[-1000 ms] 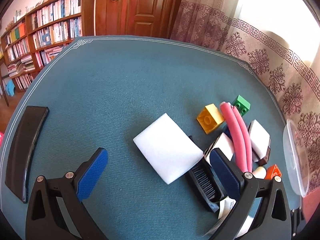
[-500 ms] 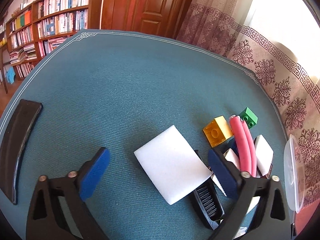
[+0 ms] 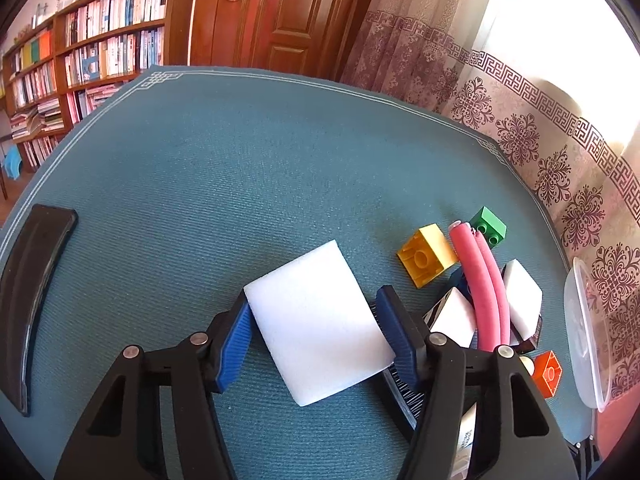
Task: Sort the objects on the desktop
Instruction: 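Grasp the bagged white bandage roll with the right gripper, then carry the bandage roll into the clear bowl with the right gripper while the left gripper grasps the white sponge, then carry the white sponge into the clear bowl and release with the left gripper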
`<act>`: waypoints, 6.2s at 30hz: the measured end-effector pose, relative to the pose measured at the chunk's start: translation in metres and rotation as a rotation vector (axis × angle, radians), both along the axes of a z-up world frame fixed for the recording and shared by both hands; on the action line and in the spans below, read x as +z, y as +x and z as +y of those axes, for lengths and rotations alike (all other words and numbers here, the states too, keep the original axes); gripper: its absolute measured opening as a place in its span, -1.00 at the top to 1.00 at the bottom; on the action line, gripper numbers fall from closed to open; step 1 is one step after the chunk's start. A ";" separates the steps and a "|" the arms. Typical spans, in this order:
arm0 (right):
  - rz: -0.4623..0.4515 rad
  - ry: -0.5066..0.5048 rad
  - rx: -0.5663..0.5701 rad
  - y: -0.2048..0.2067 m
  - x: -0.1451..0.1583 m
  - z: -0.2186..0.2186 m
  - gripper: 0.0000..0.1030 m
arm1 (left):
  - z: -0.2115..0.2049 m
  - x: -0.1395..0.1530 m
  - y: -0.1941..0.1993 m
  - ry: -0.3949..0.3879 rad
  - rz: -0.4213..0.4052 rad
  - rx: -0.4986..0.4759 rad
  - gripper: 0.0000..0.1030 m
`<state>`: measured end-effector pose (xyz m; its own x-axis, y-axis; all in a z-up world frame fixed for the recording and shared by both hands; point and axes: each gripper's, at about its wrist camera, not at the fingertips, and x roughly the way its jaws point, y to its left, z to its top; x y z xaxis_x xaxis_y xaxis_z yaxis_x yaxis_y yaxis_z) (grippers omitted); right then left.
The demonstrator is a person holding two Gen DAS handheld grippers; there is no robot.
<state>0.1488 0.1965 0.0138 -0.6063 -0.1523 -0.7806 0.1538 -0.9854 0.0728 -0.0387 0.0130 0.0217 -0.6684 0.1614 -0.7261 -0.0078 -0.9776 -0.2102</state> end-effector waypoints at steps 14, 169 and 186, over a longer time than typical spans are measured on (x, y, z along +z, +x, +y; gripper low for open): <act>0.026 -0.079 0.094 -0.035 0.010 -0.038 -0.97 | 0.004 0.009 0.006 -0.029 0.049 -0.001 -0.24; 0.099 -0.095 -0.574 0.008 0.016 0.175 -0.10 | 0.258 0.058 0.067 0.046 0.128 -0.740 -0.31; 0.144 -0.074 -0.553 0.005 0.022 0.166 -0.28 | 0.247 0.051 0.059 0.076 0.091 -0.699 -0.53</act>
